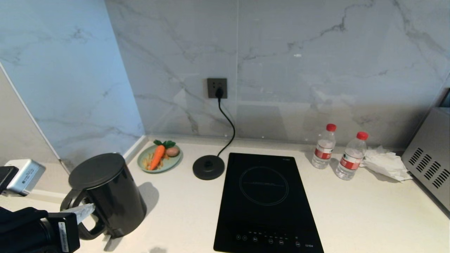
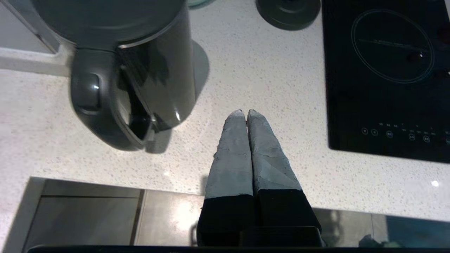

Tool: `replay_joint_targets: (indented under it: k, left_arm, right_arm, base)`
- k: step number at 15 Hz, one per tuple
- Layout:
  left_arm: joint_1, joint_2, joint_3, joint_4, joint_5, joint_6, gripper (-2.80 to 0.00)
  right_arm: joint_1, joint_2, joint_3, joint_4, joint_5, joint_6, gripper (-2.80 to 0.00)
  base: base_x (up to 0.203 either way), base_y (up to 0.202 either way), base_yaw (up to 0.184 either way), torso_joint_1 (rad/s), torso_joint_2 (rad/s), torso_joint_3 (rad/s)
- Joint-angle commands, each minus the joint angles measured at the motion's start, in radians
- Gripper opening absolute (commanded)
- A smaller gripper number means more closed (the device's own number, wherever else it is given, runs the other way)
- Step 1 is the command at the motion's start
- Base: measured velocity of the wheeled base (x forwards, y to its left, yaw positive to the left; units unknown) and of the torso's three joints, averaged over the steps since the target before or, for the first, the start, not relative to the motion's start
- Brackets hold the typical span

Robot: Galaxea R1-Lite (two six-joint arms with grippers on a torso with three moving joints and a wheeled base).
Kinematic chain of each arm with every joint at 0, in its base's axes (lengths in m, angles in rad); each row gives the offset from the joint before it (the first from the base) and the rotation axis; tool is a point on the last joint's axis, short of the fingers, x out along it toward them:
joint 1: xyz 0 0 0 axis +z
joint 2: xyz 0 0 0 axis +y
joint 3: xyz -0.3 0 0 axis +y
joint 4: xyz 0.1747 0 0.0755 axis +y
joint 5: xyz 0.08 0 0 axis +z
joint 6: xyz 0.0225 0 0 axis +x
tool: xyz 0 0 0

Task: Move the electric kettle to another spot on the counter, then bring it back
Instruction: Grab the kettle

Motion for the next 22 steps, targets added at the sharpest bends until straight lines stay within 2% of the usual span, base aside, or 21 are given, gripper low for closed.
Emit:
replay_joint_targets:
  k: [1, 3, 5, 8, 11, 14, 16, 19, 20, 21, 22]
  left_arm:
    - [-0.114, 0.028, 0.023, -0.002, 0.094, -0.053, -2.8]
    - [-0.15, 0.147, 0.034, -0.003, 0.203, -0.142, -2.8]
    - [-0.199, 0.215, 0.035, -0.016, 0.264, -0.203, -2.8]
    - [-0.225, 0.27, 0.04, -0.088, 0.303, -0.206, -2.8]
    - [-0.221, 0.264, 0.065, -0.091, 0.325, -0.227, -2.8]
    - [-0.216, 0.289, 0.098, -0.09, 0.343, -0.305, -2.8]
    - [-0.204, 0.363, 0.095, -0.091, 0.357, -0.369, -2.8]
    - [-0.203, 0.474, 0.014, -0.091, 0.415, -0.454, -2.8]
    - [-0.216, 0.479, -0.003, -0.091, 0.43, -0.466, -1.7]
    - [-0.22, 0.474, -0.004, -0.091, 0.433, -0.465, 0.0]
    - [-0.221, 0.468, 0.005, -0.091, 0.436, -0.462, 0.0]
  right_arm:
    - [0.0, 0.0, -0.001, -0.001, 0.0, -0.001, -2.8]
    - [0.0, 0.0, 0.0, 0.0, 0.0, 0.0, -2.8]
    - [0.0, 0.0, 0.0, 0.0, 0.0, 0.0, -2.8]
    - [0.0, 0.0, 0.0, 0.0, 0.001, -0.001, -2.8]
    - [0.0, 0.0, 0.001, 0.0, 0.0, 0.0, -2.8]
    - [0.0, 0.0, 0.001, 0.001, 0.001, -0.001, -2.8]
    - [0.0, 0.0, 0.001, 0.001, 0.0, 0.0, -2.8]
    - [0.0, 0.0, 0.001, -0.001, 0.0, -0.001, -2.8]
    - [0.0, 0.0, 0.001, -0.001, 0.0, 0.0, -2.8]
    - [0.0, 0.0, 0.001, 0.001, 0.0, -0.001, -2.8]
    - [0.0, 0.0, 0.001, 0.001, 0.0, 0.0, -2.8]
  base:
    - [0.0, 0.0, 0.0, 0.0, 0.0, 0.0]
    - [0.0, 0.0, 0.0, 0.0, 0.0, 0.0]
    - [0.0, 0.0, 0.0, 0.0, 0.0, 0.0]
    - [0.0, 0.0, 0.0, 0.0, 0.0, 0.0]
    - [0.0, 0.0, 0.0, 0.0, 0.0, 0.0]
    - [0.0, 0.0, 0.0, 0.0, 0.0, 0.0]
    - [0.0, 0.0, 0.0, 0.0, 0.0, 0.0]
    - [0.0, 0.0, 0.0, 0.0, 0.0, 0.0]
    - [0.0, 0.0, 0.0, 0.0, 0.0, 0.0]
    - [0.0, 0.0, 0.0, 0.0, 0.0, 0.0]
    - [0.0, 0.0, 0.0, 0.0, 0.0, 0.0]
